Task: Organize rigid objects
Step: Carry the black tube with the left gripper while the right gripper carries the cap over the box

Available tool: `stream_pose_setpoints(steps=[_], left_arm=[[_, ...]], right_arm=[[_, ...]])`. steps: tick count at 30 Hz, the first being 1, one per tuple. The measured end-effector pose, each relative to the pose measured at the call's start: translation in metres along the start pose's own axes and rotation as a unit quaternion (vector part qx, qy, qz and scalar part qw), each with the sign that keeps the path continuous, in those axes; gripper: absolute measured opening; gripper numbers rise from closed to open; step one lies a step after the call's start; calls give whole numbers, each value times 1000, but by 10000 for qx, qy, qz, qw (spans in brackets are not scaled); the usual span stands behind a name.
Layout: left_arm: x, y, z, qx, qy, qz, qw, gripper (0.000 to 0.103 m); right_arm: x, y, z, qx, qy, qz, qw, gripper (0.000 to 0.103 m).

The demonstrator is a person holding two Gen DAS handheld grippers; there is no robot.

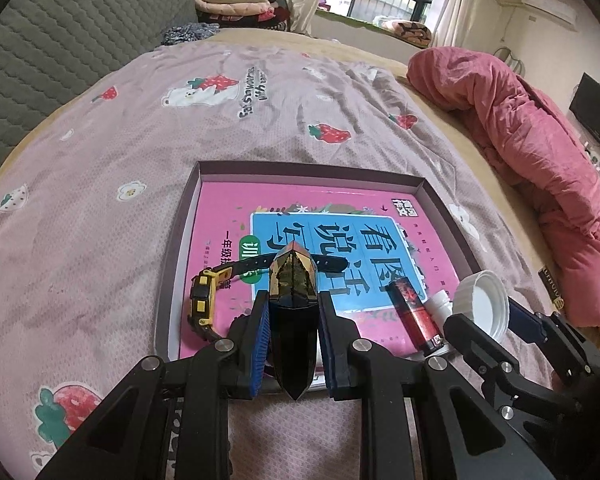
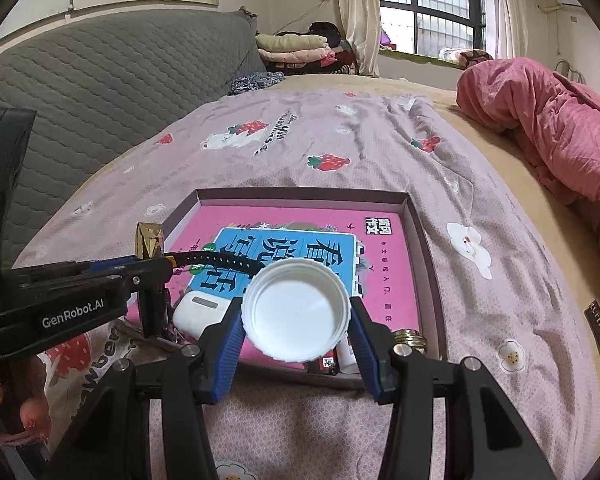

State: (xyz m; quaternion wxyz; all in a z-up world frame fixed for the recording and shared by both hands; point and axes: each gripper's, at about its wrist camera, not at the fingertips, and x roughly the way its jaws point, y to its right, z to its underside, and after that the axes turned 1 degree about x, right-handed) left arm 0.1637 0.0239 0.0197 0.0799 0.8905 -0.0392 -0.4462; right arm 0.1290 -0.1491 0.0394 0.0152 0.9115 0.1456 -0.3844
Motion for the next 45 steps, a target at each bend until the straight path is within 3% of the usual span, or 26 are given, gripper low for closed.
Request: stream_pose_setpoints(steps=[36,45], left_arm=[[20,-19,0,-189,-110,127,9997,23],[24,-19,0,-196,-166,142,9996,23]], right_arm=[[19,-7,3,-92,-152,37,9998,50],[35,-14,7,-158,-417,30,9990,50]])
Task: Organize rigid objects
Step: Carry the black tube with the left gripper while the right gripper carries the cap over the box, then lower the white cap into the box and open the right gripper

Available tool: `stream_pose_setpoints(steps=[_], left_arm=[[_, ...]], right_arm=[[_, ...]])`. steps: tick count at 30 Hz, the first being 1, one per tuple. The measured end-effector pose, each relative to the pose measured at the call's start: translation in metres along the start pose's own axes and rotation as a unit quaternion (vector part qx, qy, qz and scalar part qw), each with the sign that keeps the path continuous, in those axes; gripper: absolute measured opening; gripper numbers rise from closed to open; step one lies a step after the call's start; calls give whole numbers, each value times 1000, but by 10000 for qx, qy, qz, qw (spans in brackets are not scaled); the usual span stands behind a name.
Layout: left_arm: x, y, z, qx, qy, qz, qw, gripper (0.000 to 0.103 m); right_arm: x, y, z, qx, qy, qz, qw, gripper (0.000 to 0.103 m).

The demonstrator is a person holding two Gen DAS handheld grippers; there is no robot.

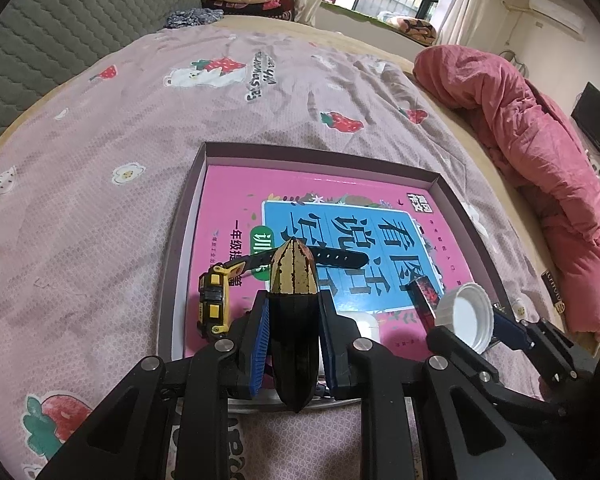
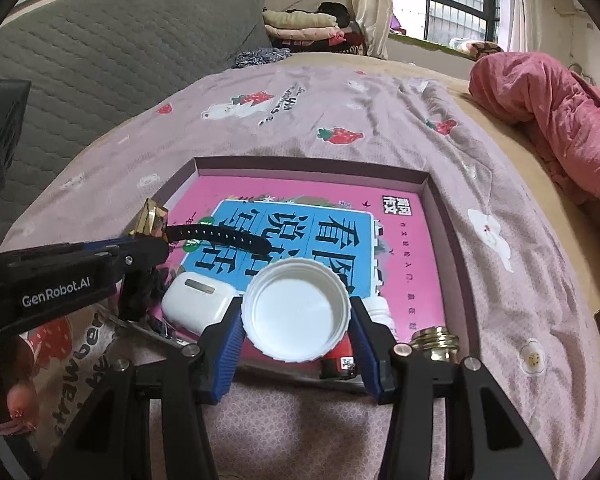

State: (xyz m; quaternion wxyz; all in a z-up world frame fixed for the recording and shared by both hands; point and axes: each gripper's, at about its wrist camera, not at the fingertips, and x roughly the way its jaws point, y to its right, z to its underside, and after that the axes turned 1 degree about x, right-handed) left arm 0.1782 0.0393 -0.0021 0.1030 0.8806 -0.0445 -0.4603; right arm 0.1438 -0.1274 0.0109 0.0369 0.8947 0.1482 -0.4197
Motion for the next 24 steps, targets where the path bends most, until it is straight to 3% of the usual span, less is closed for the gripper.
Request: stream_pose_setpoints(steps=[10,18,24], left_arm=[[5,0,1,11,-42,-6,10000,23],[15,3,9,76,-206,-46,9997,23],[15,5,11,160,-192,-63,9997,23]], right_arm=[[16,-1,8,33,-317,-63,9995,50],[16,6,10,26,-286,226,9993,50],[16,3,9,-4,-282,163,9995,50]])
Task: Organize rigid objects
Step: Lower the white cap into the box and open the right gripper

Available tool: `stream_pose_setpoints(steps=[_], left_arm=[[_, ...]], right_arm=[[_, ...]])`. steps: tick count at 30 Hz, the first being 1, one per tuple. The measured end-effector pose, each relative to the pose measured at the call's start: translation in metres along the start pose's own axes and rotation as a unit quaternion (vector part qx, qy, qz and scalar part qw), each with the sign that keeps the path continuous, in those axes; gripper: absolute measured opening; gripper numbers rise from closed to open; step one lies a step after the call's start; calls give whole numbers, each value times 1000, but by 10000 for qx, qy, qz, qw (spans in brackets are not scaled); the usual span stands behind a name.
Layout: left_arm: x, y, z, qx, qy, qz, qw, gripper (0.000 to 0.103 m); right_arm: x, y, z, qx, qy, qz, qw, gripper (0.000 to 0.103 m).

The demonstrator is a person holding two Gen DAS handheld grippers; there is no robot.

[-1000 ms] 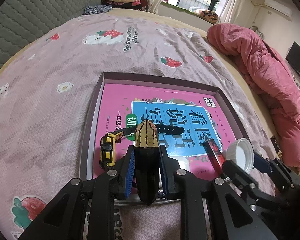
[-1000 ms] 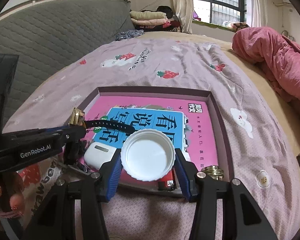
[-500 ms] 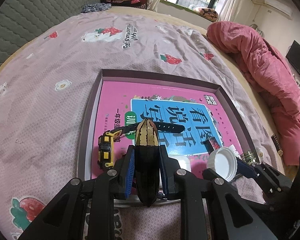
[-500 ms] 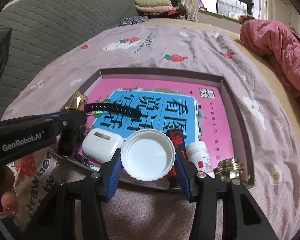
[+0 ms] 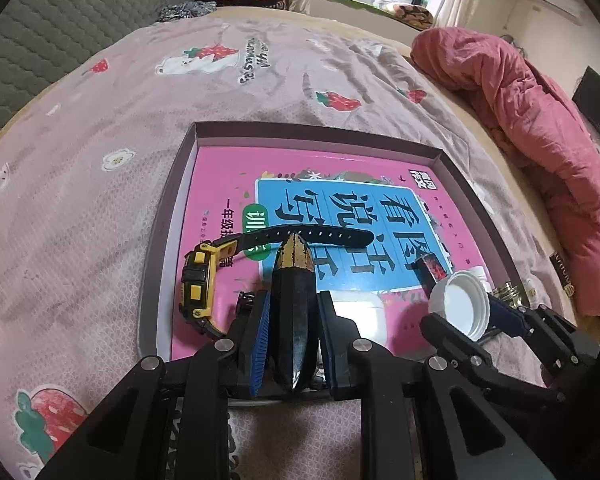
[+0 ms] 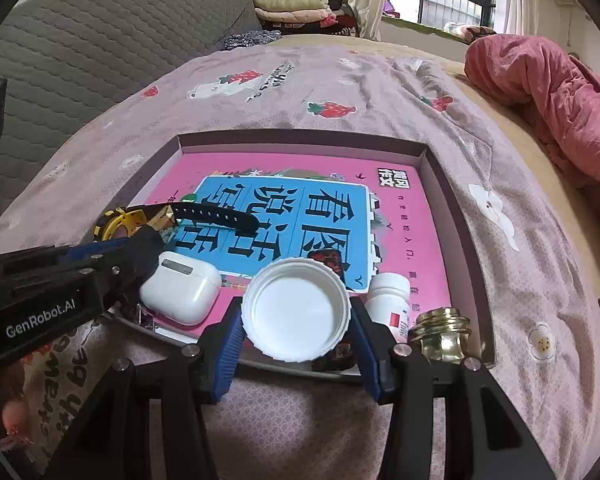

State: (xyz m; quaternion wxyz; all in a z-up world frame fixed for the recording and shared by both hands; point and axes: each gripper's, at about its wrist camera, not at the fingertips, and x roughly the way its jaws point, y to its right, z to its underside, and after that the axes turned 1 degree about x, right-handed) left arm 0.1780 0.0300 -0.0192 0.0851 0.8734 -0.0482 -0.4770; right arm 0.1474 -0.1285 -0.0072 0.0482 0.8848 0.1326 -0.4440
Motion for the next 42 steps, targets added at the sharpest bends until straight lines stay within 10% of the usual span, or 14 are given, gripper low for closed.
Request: stream_pose_setpoints(steps=[42], left_arm=[[-2,-2,2,39,-16,13,10000,23]], right_arm=[[-4,5,1,114,67,-72,9999,51]])
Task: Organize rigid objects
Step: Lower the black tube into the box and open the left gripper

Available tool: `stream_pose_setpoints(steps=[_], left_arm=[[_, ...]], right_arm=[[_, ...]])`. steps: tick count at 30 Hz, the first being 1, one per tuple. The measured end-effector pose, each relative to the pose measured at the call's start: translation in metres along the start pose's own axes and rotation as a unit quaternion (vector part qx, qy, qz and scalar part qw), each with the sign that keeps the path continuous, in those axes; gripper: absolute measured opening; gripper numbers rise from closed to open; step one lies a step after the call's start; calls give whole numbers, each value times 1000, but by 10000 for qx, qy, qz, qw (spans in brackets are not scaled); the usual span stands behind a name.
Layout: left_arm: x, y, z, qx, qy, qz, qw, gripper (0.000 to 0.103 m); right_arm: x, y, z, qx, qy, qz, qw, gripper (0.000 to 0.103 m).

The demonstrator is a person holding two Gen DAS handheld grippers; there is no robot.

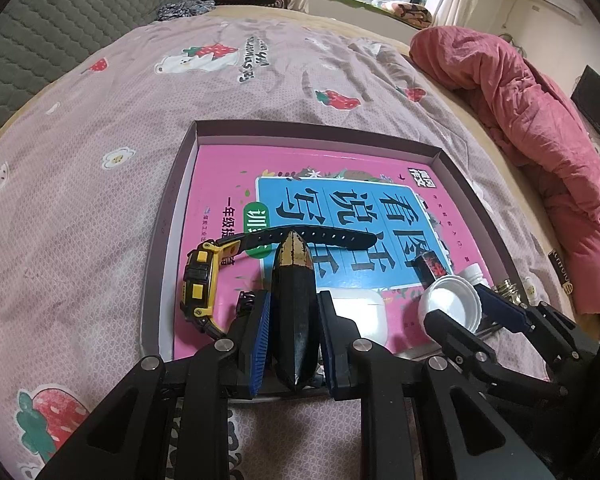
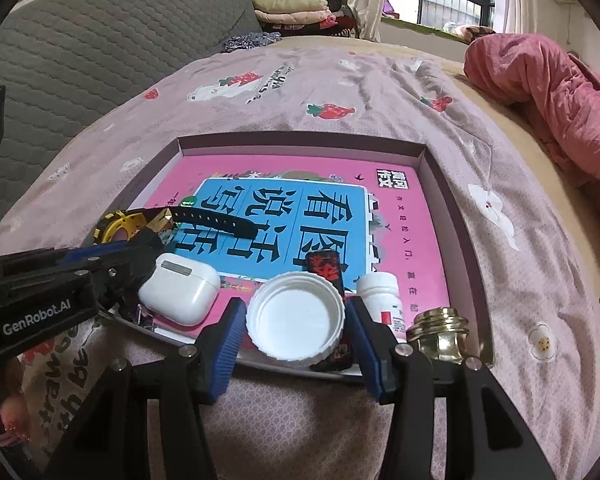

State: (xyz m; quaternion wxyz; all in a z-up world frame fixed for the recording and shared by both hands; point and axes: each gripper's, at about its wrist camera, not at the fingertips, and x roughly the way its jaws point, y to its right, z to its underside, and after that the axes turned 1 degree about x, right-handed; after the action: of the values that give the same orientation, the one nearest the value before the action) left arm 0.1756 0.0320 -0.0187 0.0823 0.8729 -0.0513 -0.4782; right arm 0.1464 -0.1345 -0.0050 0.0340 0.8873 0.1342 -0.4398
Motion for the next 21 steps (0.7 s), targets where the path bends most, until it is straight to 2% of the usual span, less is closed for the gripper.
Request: stream_pose_setpoints(steps=[7,11,21], left_arm=[[0,1,-1,35,-18,3,10000,23],[0,2,-1,68,-19,-39,10000,23],[-8,4,-2,66,29,55,10000,24]], right_arm=[[-18,10,1,80,298,-77,9995,52],[-22,18,3,193,280,-70,9994,56],[-26,30,10,358,245,-9,9991,56]])
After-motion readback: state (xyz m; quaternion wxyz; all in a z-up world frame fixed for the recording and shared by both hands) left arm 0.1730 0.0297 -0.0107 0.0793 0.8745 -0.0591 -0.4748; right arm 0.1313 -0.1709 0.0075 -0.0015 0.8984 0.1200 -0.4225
